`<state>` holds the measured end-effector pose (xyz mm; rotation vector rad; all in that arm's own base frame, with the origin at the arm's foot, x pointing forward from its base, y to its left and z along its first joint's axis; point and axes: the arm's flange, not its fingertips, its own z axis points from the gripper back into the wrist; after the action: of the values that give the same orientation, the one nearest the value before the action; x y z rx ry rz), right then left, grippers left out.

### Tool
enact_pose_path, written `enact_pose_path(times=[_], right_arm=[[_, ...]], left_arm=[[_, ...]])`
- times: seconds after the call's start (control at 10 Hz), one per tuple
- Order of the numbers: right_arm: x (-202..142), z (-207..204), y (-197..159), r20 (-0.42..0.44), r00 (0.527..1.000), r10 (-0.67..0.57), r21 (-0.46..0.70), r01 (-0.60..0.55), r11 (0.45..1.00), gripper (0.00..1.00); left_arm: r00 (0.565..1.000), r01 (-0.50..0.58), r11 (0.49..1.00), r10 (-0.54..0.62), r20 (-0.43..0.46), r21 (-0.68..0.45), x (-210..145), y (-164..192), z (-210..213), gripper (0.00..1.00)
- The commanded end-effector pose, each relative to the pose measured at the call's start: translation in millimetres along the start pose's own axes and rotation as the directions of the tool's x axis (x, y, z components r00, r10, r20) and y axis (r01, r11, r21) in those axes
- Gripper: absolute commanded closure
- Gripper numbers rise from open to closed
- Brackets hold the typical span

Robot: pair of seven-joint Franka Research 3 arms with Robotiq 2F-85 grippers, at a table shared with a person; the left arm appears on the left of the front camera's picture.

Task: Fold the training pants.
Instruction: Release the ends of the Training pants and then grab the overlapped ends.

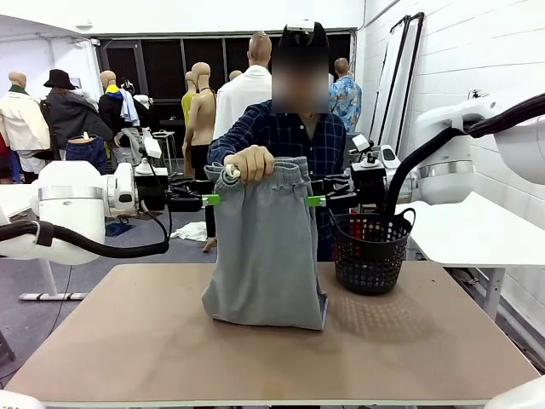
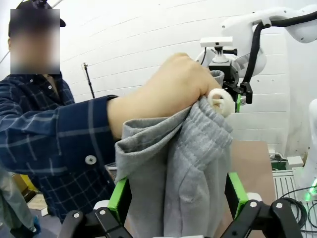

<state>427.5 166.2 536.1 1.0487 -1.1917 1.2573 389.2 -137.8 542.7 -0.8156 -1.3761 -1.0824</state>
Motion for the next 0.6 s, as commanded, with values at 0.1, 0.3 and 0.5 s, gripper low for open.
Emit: enact_pose_path(times=[0.1, 0.3, 0.5], right_arm=[[-1.3, 0.4, 0.1, 0.04, 0.999, 0.007, -0.044, -0.005, 0.999, 0.0], [-2.2, 0.1, -4.4, 0.047, 0.999, 0.007, -0.046, -0.005, 0.999, 0.0], [-4.3, -0.4, -7.4, 0.048, 0.999, 0.004, -0.043, -0.002, 0.999, 0.0]], left_arm=[[1.0, 0.011, 0.995, -0.012, 0.007, 0.096, -3.7, -8.0, 9.2, 0.0], [1.0, 0.012, 0.991, -0.014, 0.014, 0.132, -4.3, -9.9, 19.2, 0.0], [1.0, 0.001, 0.989, -0.004, 0.023, 0.147, -5.9, -8.8, 23.3, 0.0]])
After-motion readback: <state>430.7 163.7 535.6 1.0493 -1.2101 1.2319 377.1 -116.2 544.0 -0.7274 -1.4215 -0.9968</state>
